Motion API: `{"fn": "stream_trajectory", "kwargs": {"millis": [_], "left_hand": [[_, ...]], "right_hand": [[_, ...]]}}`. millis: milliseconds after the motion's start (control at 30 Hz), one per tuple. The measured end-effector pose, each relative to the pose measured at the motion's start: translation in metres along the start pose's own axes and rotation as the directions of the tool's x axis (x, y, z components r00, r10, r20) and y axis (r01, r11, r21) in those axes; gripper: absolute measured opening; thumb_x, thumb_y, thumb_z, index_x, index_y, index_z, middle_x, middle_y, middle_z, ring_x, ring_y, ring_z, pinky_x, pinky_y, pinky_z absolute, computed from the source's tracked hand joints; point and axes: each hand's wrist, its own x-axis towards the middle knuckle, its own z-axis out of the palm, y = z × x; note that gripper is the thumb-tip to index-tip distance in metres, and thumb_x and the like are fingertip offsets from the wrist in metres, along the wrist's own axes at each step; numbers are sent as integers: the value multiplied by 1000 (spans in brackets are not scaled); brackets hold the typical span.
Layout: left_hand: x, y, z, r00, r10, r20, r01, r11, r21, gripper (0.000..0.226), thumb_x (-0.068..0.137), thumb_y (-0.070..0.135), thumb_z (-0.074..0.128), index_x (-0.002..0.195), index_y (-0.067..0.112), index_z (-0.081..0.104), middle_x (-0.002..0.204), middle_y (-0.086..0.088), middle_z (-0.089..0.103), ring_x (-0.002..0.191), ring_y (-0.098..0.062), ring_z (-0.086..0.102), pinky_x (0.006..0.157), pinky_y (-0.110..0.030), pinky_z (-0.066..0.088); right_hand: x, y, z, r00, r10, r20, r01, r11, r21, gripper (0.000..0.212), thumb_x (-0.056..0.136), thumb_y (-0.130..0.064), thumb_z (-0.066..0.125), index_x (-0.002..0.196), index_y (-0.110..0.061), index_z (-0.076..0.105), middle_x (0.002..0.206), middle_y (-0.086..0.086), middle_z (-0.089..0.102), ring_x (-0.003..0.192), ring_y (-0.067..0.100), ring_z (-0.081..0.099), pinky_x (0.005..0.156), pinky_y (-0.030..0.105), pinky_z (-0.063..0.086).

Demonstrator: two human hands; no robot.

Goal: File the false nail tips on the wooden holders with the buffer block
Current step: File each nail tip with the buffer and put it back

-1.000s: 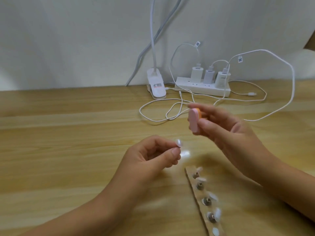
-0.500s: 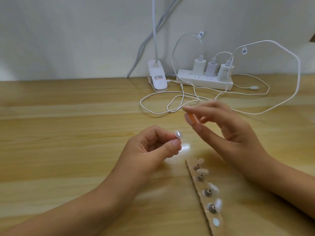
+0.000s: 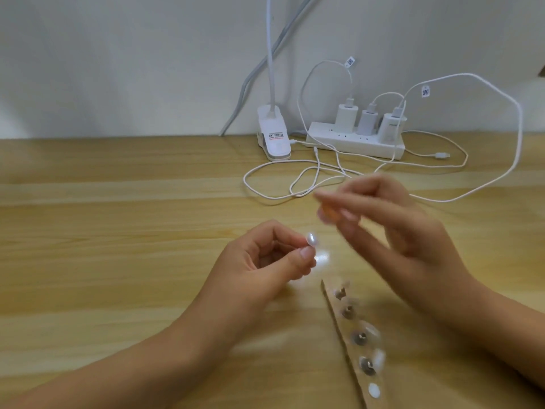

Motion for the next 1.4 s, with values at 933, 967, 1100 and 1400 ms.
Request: {"fn": "stream_trajectory", "kwargs": {"millis": [933,967,1100,1400], "left_hand": [[0,3,-1,996,-60,58,59,998,17,14,77,23,68,88,21,77,76,5,72,68,-1,64,65,-11,48],[0,3,0,996,-63,59,62,998,15,13,76,23,69,86,22,78,76,4,72,67,-1,63,65,-11,48],[0,1,2,995,-81,62,79,996,33,8,74,24,70,77,26,77,85,-5,74,69,-5,64,64,-15,49],[0,1,2,995,-83,56,82,996,22,12,71,29,70,79,23,77,78,-3,73,69,-6,64,64,-15,49]], "right_hand": [[14,3,-10,782,573,247,-530,401,747,24,75,-27,78,98,-23,74,75,0,62,67,8,60,62,17,52],[14,2,-10,778,574,255,-538,399,743,20,77,-27,78,96,-22,74,76,1,65,68,9,61,62,17,53],[13,-4,-7,779,570,261,-552,424,718,16,76,-28,70,90,-20,73,73,4,66,61,11,56,59,18,50],[11,-4,-4,783,568,254,-573,499,650,22,76,-28,79,96,-19,77,82,6,70,72,10,63,66,17,54]]}}
